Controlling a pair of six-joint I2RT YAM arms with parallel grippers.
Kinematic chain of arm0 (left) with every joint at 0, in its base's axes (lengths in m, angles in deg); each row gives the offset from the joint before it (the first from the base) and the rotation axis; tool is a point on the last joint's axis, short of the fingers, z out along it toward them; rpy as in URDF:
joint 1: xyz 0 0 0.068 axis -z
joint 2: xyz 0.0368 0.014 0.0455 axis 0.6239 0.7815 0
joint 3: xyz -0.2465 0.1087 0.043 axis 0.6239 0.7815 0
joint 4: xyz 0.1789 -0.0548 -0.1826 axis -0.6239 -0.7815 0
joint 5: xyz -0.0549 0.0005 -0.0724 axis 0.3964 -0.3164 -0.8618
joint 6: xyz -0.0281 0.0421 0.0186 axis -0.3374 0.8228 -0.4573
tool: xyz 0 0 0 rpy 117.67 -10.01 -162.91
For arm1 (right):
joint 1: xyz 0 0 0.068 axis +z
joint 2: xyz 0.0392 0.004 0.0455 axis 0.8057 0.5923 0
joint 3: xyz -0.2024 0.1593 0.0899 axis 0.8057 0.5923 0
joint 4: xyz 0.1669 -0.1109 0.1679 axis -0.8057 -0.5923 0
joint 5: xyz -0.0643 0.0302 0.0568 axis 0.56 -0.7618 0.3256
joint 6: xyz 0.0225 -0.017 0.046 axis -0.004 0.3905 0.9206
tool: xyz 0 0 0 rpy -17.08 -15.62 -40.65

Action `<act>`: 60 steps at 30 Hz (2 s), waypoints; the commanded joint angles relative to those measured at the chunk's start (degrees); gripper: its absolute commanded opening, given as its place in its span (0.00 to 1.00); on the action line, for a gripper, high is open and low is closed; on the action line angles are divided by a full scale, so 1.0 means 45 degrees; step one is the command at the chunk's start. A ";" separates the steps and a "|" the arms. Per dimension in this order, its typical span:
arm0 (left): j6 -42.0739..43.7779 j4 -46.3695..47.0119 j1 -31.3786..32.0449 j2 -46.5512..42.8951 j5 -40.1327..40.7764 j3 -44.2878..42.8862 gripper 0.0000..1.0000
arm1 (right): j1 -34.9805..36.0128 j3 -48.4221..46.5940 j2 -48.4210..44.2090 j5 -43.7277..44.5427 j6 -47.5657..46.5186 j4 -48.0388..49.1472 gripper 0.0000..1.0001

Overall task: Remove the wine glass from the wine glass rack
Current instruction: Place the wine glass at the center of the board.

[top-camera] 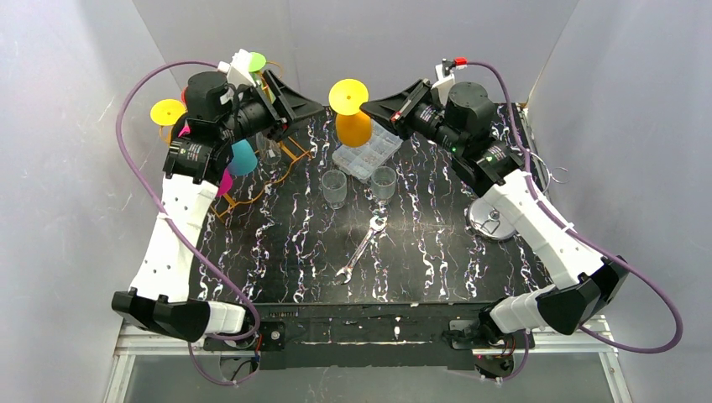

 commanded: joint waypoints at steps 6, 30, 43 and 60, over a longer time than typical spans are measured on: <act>-0.2396 0.3847 -0.0211 0.0252 -0.2381 0.0414 0.58 | -0.0121 -0.0185 -0.0288 -0.1055 -0.0252 0.0472 0.01; -0.3433 0.4282 0.0294 0.1211 -0.3512 0.0440 0.22 | -0.0284 -0.0621 0.0067 -0.1427 -0.0531 0.0659 0.01; -0.6271 0.5841 0.0394 0.1192 -0.3586 0.0830 0.00 | -0.1357 -0.1476 0.0328 -0.2347 -0.2298 0.0232 0.62; -1.3200 0.8832 0.0373 0.1276 -0.0413 0.1255 0.00 | -0.5298 0.4238 -0.1436 -0.7339 -0.0021 0.8525 0.95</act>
